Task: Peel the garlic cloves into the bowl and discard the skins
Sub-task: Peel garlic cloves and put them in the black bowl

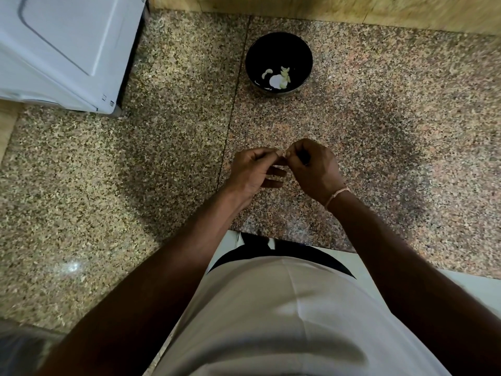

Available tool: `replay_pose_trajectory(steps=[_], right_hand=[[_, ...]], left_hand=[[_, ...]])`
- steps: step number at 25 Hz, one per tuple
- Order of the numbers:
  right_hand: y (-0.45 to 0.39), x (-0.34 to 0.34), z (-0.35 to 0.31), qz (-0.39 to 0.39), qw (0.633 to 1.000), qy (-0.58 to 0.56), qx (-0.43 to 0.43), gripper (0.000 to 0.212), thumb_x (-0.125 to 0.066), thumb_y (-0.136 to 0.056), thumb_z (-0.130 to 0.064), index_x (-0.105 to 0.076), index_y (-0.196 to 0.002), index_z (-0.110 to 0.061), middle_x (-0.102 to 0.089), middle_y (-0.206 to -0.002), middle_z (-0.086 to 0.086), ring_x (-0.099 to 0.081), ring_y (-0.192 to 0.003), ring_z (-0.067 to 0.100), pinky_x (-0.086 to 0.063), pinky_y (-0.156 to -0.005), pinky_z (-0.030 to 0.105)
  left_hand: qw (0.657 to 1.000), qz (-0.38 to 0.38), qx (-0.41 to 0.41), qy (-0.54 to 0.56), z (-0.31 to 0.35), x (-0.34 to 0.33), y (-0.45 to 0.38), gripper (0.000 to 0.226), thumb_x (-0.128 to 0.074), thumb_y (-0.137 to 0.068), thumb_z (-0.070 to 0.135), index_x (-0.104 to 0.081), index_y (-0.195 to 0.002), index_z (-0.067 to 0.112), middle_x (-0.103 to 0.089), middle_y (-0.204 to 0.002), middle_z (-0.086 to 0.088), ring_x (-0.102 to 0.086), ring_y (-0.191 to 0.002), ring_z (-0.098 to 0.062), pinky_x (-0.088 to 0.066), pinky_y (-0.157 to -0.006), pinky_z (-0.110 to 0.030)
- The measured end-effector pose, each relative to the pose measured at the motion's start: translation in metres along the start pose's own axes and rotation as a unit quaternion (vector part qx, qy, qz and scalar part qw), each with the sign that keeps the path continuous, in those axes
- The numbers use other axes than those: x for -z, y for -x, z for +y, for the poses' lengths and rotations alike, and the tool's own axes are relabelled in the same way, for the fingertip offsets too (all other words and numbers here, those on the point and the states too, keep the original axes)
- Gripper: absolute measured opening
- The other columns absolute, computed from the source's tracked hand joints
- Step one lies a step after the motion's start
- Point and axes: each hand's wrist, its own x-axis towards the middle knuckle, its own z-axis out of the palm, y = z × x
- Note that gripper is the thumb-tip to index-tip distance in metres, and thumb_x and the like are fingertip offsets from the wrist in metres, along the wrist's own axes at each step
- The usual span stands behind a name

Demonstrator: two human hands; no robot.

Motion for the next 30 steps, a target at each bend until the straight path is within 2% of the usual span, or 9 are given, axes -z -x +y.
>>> replay_pose_trajectory(steps=[4, 8, 17, 21, 24, 26, 28, 30], right_hand=[[0.002, -0.002, 0.000, -0.003, 1.000, 0.007, 0.008, 0.015, -0.061, -0.099, -0.020, -0.066, -0.094, -0.008, -0.069, -0.079, 0.007, -0.065, -0.069, 0.026, -0.050, -0.059, 0.038], [0.001, -0.002, 0.004, -0.013, 0.998, -0.049, -0.034, 0.016, -0.059, -0.101, -0.019, -0.066, -0.095, -0.005, -0.070, -0.081, 0.010, -0.064, -0.070, 0.030, -0.051, -0.061, 0.042], [0.001, -0.003, 0.010, -0.004, 0.991, -0.075, -0.107, 0.019, -0.057, -0.102, -0.021, -0.066, -0.094, -0.006, -0.072, -0.083, 0.014, -0.069, -0.077, 0.038, -0.058, -0.070, 0.055], [-0.002, -0.004, 0.011, -0.007, 0.993, -0.065, -0.098, 0.016, -0.056, -0.102, -0.017, -0.072, -0.100, -0.016, -0.074, -0.085, 0.002, -0.071, -0.075, 0.027, -0.058, -0.065, 0.045], [-0.003, -0.005, 0.010, -0.006, 0.998, -0.022, -0.053, 0.009, -0.064, -0.097, -0.021, -0.073, -0.100, -0.023, -0.070, -0.085, -0.014, -0.066, -0.070, -0.001, -0.050, -0.060, 0.018], [-0.002, -0.007, 0.010, -0.011, 1.000, 0.003, -0.018, 0.010, -0.071, -0.092, -0.022, -0.074, -0.101, -0.023, -0.071, -0.088, -0.015, -0.063, -0.070, -0.007, -0.041, -0.058, 0.004], [-0.002, -0.008, 0.009, -0.006, 0.999, 0.030, 0.013, 0.010, -0.073, -0.091, -0.025, -0.075, -0.100, -0.023, -0.072, -0.089, -0.012, -0.062, -0.072, -0.006, -0.039, -0.058, 0.002], [-0.002, -0.009, 0.008, 0.008, 0.999, 0.040, 0.029, 0.008, -0.072, -0.091, -0.026, -0.075, -0.097, -0.022, -0.072, -0.086, -0.010, -0.062, -0.070, -0.003, -0.045, -0.058, 0.009]], left_hand=[[1.000, 0.009, 0.004, 0.004, -0.001, 0.000, 0.000, 0.018, -0.075, -0.097, 0.018, -0.078, -0.106, 0.003, -0.080, -0.097, -0.015, -0.076, -0.077, -0.026, -0.061, -0.058, -0.033], [0.999, 0.016, 0.030, 0.034, -0.004, 0.001, 0.000, 0.017, -0.076, -0.096, 0.018, -0.078, -0.109, 0.007, -0.080, -0.103, -0.016, -0.078, -0.080, -0.027, -0.062, -0.061, -0.035], [0.996, 0.006, 0.055, 0.063, -0.009, 0.006, -0.004, 0.018, -0.076, -0.096, 0.019, -0.079, -0.112, 0.011, -0.079, -0.110, -0.014, -0.078, -0.082, -0.022, -0.063, -0.060, -0.034], [0.996, 0.022, 0.059, 0.060, -0.011, 0.007, -0.004, 0.019, -0.074, -0.097, 0.016, -0.076, -0.114, 0.008, -0.079, -0.108, -0.015, -0.077, -0.079, -0.021, -0.064, -0.061, -0.036], [0.996, 0.028, 0.061, 0.057, -0.011, 0.008, -0.003, 0.008, -0.074, -0.098, 0.017, -0.079, -0.103, 0.013, -0.080, -0.103, -0.014, -0.077, -0.076, -0.021, -0.065, -0.060, -0.037], [0.996, 0.033, 0.063, 0.056, -0.011, 0.008, -0.004, 0.008, -0.075, -0.097, 0.017, -0.082, -0.095, 0.018, -0.080, -0.100, -0.013, -0.076, -0.075, -0.022, -0.064, -0.059, -0.037], [0.996, 0.040, 0.066, 0.052, -0.010, 0.007, -0.005, 0.009, -0.076, -0.096, 0.018, -0.083, -0.092, 0.020, -0.080, -0.098, -0.013, -0.076, -0.075, -0.023, -0.063, -0.058, -0.036], [0.996, 0.039, 0.067, 0.050, -0.010, 0.007, -0.006, 0.007, -0.077, -0.095, 0.018, -0.083, -0.092, 0.020, -0.080, -0.098, -0.013, -0.077, -0.075, -0.023, -0.063, -0.058, -0.036]])
